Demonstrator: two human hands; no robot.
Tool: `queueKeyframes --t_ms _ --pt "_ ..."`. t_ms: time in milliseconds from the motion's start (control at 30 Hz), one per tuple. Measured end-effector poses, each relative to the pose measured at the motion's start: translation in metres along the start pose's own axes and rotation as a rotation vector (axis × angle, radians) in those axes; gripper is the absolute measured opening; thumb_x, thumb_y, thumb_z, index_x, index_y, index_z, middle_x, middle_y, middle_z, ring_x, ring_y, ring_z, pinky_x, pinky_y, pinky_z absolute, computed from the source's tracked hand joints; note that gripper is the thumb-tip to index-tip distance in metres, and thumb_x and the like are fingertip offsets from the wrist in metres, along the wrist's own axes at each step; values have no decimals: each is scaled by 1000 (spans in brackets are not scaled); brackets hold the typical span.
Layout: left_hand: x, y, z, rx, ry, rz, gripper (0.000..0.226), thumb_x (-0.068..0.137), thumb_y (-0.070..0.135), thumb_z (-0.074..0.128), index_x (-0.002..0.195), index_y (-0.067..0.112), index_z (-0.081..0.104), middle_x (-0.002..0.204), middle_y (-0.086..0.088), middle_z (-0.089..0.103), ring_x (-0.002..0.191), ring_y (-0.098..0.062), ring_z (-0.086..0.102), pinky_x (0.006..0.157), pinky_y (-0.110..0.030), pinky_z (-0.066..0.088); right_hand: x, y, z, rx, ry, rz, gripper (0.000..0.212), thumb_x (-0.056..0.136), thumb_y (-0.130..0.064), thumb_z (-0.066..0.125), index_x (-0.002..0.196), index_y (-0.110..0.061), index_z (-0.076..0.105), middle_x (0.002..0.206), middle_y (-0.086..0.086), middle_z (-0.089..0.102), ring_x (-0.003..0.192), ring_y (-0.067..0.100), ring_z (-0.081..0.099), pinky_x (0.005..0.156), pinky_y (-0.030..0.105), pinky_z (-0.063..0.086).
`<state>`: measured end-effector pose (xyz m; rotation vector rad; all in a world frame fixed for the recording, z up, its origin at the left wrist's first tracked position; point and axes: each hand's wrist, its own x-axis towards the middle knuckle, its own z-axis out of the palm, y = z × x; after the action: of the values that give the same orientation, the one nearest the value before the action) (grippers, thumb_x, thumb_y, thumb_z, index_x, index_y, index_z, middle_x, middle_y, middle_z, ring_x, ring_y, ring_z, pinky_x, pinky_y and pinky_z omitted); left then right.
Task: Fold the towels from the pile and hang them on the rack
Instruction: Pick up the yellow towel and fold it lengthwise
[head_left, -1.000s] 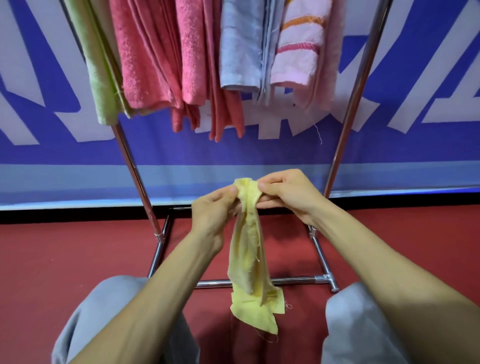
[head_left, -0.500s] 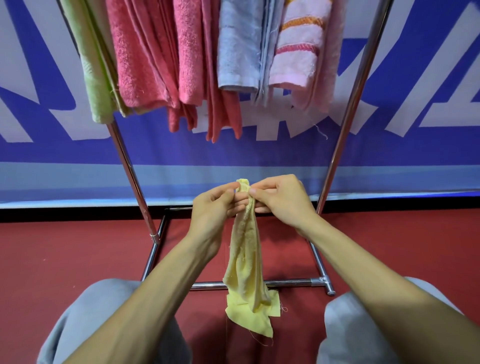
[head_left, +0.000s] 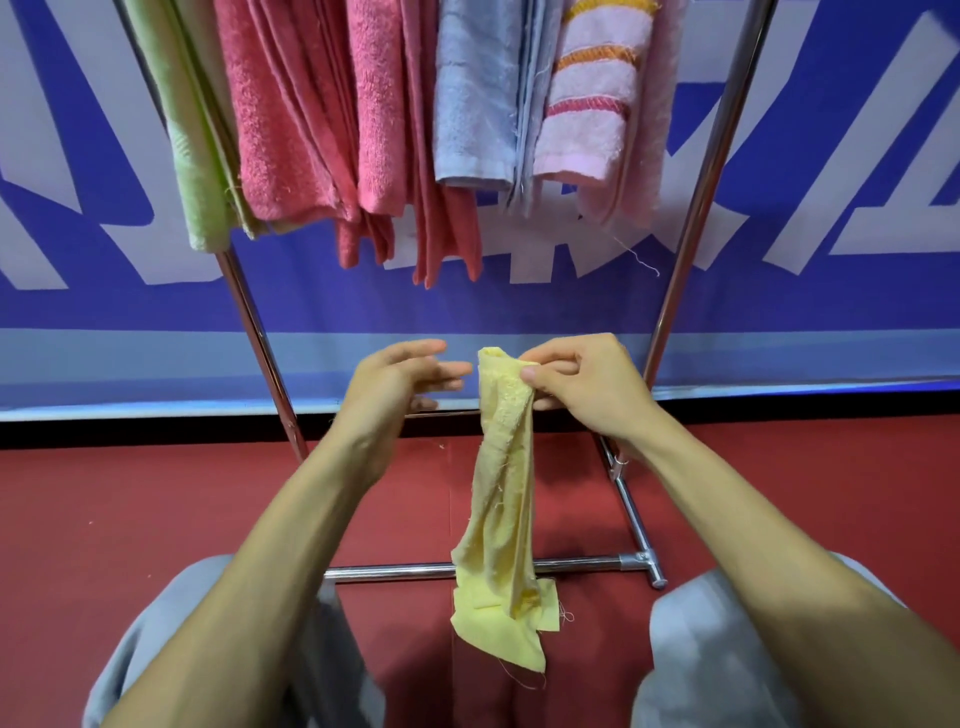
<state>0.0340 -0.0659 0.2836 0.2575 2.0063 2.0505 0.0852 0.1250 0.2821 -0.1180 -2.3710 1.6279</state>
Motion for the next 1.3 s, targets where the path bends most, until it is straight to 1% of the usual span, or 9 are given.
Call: queueKeyframes --t_ms 100,233,333,533,767,900,1000,1133,1300 --pt "2 -2 -15 266 29 84 38 87 9 64 122 21 57 116 -2 67 104 -12 62 84 -24 47 -1 -3 -7 -31 -18 -29 10 88 -3 63 92 -5 72 79 16 72 73 18 68 71 33 58" --pt "-2 -6 -12 325 -270 63 78 73 24 78 142 28 40 132 8 54 123 -6 50 93 -22 46 -12 -22 -19 29 -265 -198 11 87 5 60 88 -2 68 76 3 68 70 6 63 67 21 53" --pt "-5 3 -2 221 -425 160 53 74 22 72 126 16 59 119 -1 68 112 -12 62 91 -23 51 -15 -29 -29 105 -255 -252 12 88 3 59 88 -6 67 73 -6 67 70 5 62 66 19 52" --pt "-3 -5 14 182 -218 290 14 87 14 64 93 3 71 93 -9 74 85 -13 66 79 -29 53 -1 -10 -27 -158 54 -178 12 87 -4 62 86 -13 71 76 9 71 66 14 64 65 24 51" --pt "-5 -18 23 224 -188 295 24 88 30 59 102 14 68 100 -21 68 88 -20 61 88 -52 49 -4 -5 -23 -363 65 -191 12 88 -11 60 81 -19 66 72 -1 68 69 10 61 73 23 46" --pt "-8 -19 28 266 -152 309 15 89 25 62 93 11 68 83 -10 70 77 -14 59 74 -40 48 -6 2 -23 -355 67 -152 13 90 -14 55 81 -23 59 64 -13 59 63 -7 53 63 6 37" --pt "-6 -1 30 312 -166 321 11 88 26 65 88 17 70 81 -11 71 76 -16 62 76 -45 52 -2 -2 -24 -190 113 -118 17 90 -14 57 79 -26 60 60 -13 57 56 -3 49 61 16 39" --pt "3 45 28 396 -154 401 35 75 49 64 87 17 68 75 -10 62 73 -18 55 78 -57 51 8 -36 -32 -14 188 -142 18 92 -8 55 84 -22 62 70 -7 63 63 4 56 65 28 48" --pt "-8 127 27 369 -110 569 11 88 15 60 87 11 70 70 4 64 63 -8 54 60 -27 48 12 -124 -49 -59 218 -347 19 93 -3 51 86 -19 61 69 -12 54 64 3 48 65 19 40"
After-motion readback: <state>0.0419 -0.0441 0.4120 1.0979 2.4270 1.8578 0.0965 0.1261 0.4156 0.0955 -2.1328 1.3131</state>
